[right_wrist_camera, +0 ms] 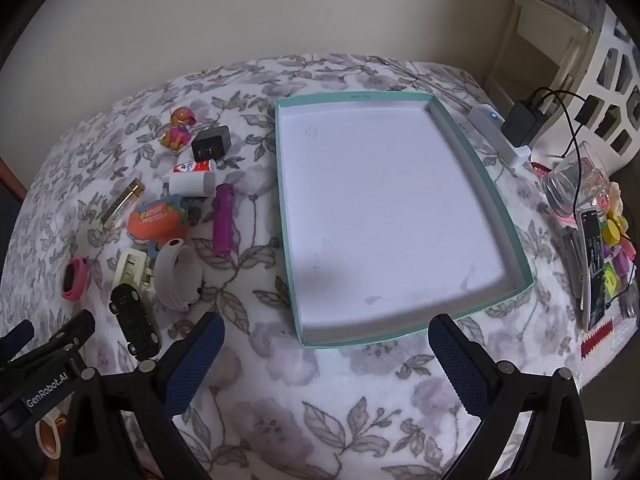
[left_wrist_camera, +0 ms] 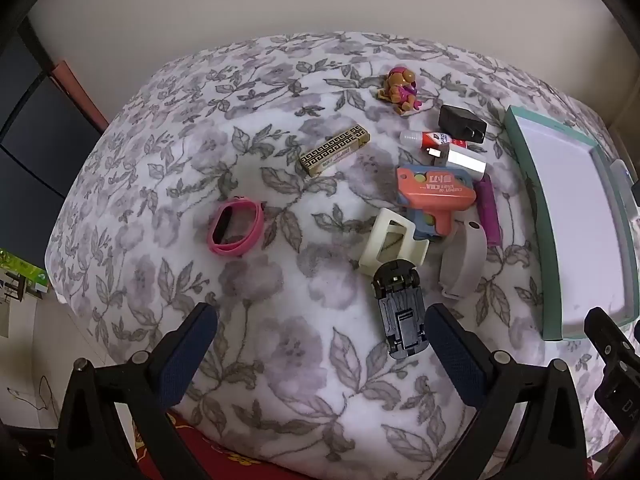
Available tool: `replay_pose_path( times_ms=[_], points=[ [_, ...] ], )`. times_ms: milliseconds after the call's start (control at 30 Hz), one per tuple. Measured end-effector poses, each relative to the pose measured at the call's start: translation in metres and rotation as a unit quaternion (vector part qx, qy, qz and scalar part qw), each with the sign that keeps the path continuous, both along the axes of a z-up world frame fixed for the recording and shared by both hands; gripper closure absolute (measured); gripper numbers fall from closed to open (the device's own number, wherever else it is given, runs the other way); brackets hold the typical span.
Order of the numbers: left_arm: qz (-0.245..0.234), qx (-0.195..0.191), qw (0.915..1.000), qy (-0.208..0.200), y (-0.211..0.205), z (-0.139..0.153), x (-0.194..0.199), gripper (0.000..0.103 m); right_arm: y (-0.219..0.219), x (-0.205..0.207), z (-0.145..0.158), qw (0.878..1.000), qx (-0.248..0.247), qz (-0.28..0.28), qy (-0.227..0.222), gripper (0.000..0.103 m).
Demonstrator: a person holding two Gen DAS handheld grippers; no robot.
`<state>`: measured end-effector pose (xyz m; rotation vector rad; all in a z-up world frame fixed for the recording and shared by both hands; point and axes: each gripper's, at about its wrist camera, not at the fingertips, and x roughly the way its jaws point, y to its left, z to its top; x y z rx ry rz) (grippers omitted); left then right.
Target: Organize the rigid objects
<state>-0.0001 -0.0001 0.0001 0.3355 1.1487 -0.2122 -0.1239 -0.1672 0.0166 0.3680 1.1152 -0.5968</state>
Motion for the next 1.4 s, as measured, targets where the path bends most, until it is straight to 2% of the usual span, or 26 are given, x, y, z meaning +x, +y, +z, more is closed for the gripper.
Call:
replay_pose_path(
  times_ms=[1400],
  points=[
    [-0.008, -0.002, 0.9999, -0.011, -0.0017, 0.0027, -0.0012, 0.0, 0.0003, 0.0014, -0.0016, 1.0, 0.001, 0.003, 0.003, 0.0]
  ],
)
